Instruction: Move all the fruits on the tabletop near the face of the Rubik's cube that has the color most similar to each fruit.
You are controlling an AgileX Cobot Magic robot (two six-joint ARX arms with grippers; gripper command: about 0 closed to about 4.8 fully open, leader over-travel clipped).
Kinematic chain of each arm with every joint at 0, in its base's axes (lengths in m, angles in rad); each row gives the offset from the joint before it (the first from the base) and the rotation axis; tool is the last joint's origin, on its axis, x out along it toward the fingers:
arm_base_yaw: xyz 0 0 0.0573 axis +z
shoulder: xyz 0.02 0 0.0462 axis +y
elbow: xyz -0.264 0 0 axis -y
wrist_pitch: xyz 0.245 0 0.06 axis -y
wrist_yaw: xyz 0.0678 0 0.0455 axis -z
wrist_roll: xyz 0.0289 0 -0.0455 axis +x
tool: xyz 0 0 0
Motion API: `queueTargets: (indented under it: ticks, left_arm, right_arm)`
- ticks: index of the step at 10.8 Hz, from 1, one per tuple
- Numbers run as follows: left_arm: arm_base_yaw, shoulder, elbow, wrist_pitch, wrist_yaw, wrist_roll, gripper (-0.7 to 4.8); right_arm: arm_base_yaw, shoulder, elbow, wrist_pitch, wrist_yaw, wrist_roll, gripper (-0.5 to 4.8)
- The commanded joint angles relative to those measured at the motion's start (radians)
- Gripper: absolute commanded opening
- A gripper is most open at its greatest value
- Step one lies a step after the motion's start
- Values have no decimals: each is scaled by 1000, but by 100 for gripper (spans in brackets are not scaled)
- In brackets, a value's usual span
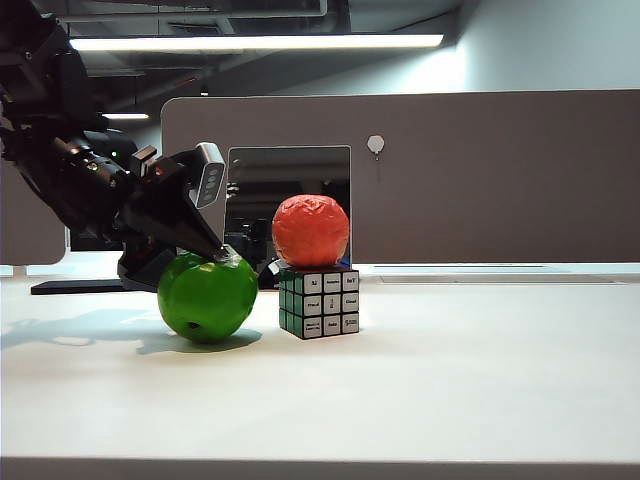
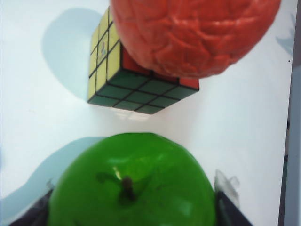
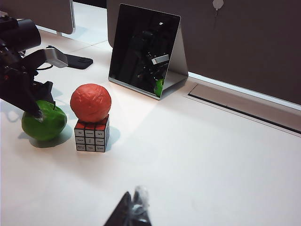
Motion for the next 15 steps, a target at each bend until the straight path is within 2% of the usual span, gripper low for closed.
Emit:
queueTargets:
  ticks: [1,3,5,6,9,11,12,15]
  left_arm:
    - [0,7,-5,7,-58,13,26]
    - [0,6,-5,19,-82,-45,26]
    - [0,6,-5,21,-83,-55,30]
    - [0,6,-5,28,-95,-63,117]
    - [0,2,-5,18,-107,-64,116]
    - [0,-64,-5,24,-207,-90,106]
    - [0,-130,-5,53,-233,-108,109]
    - [-11,-137,-17,55,-274,-135,126]
  right_arm:
    - [0,0,5,18,-1,-2,-1]
    - [0,0,5,18,-1,-2,-1]
    - [0,0,5,23,-1,-2,0]
    - [0,0,5,26,-1,-2,0]
    - [0,0,5,26,0,-2,0]
    - [0,0,5,26,0,-2,0]
    - [0,0,5,26,-1,-2,0]
    - [0,0,5,26,-1,-2,0]
